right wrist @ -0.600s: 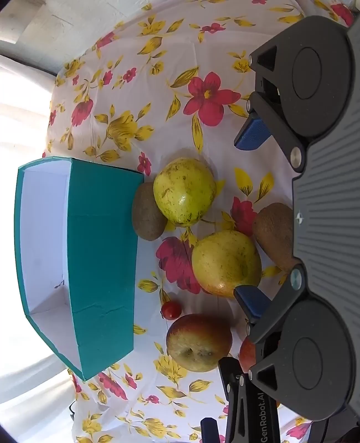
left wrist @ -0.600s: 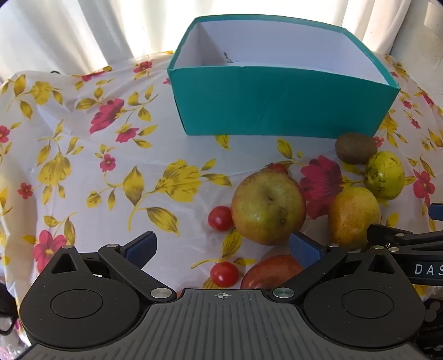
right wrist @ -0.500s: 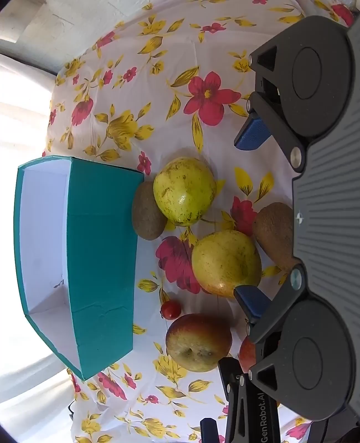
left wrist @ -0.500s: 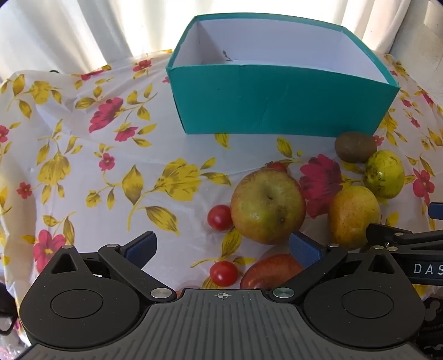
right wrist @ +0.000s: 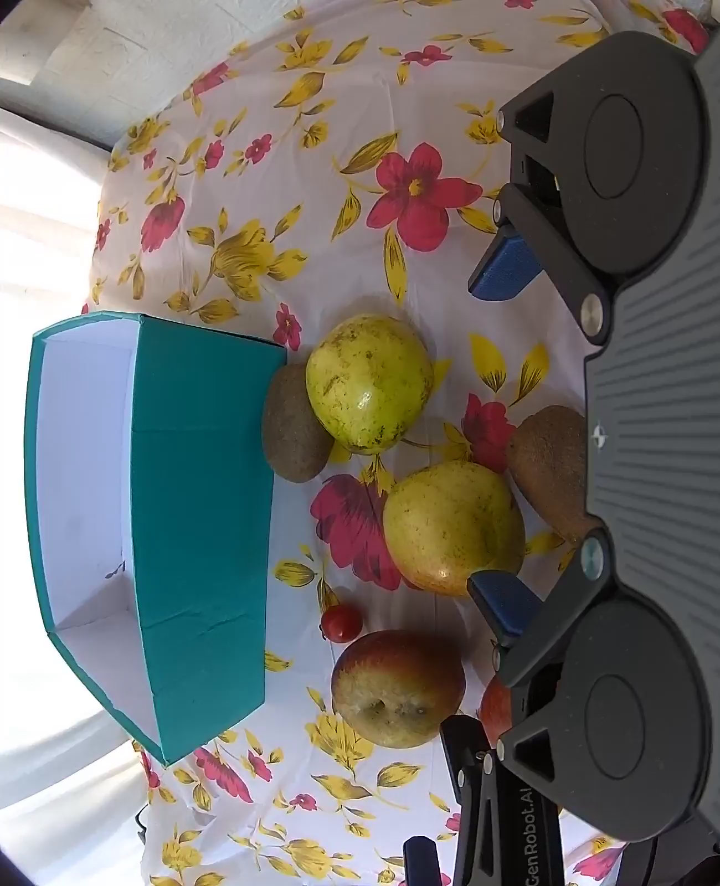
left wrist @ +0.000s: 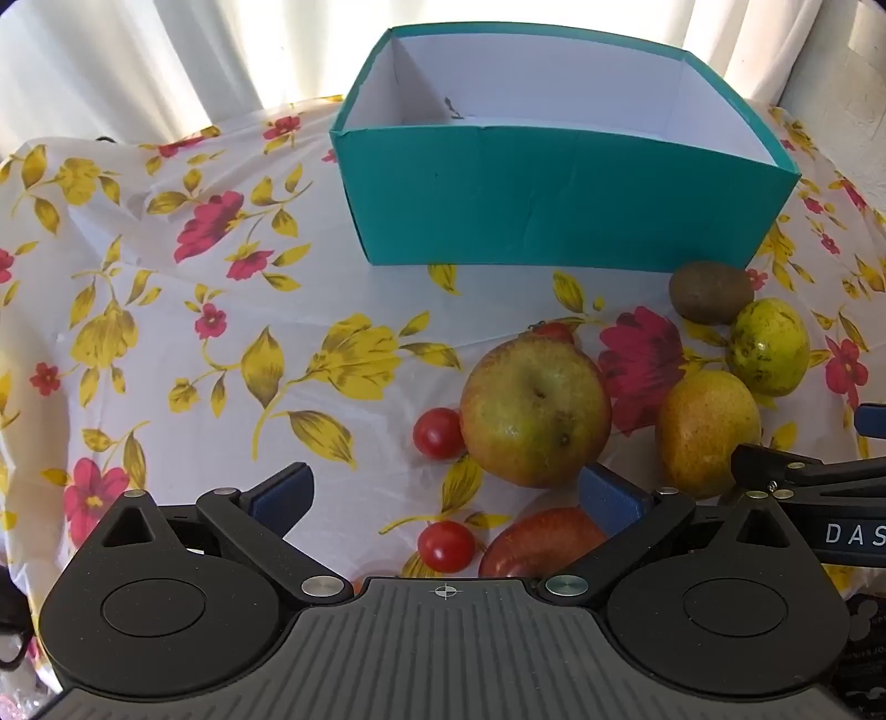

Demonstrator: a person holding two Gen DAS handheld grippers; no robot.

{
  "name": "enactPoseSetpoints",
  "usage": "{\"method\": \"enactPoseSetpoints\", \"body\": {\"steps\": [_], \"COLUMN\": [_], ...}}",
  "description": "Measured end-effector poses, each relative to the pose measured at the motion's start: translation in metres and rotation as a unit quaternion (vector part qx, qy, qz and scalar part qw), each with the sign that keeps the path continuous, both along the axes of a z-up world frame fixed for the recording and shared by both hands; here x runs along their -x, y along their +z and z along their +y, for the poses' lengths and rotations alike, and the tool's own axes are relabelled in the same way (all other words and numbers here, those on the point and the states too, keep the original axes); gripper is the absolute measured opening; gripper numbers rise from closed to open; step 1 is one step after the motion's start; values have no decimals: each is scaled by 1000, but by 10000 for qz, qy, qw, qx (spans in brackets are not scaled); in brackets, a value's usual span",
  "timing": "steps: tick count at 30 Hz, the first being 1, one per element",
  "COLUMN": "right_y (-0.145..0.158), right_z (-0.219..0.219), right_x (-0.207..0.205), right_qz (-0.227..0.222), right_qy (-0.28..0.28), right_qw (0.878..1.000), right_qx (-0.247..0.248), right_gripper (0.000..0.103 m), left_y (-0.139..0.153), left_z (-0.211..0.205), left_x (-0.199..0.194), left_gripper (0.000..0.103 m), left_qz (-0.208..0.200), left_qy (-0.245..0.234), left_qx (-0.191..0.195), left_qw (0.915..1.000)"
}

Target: Organize fruits

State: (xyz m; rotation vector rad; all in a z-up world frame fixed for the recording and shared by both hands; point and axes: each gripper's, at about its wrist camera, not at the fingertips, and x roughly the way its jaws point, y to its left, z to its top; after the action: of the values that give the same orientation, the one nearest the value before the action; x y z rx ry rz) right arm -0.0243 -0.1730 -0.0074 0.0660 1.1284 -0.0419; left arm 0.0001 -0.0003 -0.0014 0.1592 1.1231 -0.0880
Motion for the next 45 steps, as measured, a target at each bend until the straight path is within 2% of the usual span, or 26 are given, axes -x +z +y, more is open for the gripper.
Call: {"method": "enactPoseSetpoints", "body": {"steps": [45], "right_y": [0], "right_z": [1], "right_x": [-1], "right_qz": [-20], "right_qy": [-11], "right_qw": [10000], "right_qx": [86], "right_gripper": [103], "left_y": [-7], "left_z": [2], "left_x": [0], "left_gripper": [103], "left_qz": [105], "left_qy": [55], "left_qx": [115], "left_qw": [9999]}}
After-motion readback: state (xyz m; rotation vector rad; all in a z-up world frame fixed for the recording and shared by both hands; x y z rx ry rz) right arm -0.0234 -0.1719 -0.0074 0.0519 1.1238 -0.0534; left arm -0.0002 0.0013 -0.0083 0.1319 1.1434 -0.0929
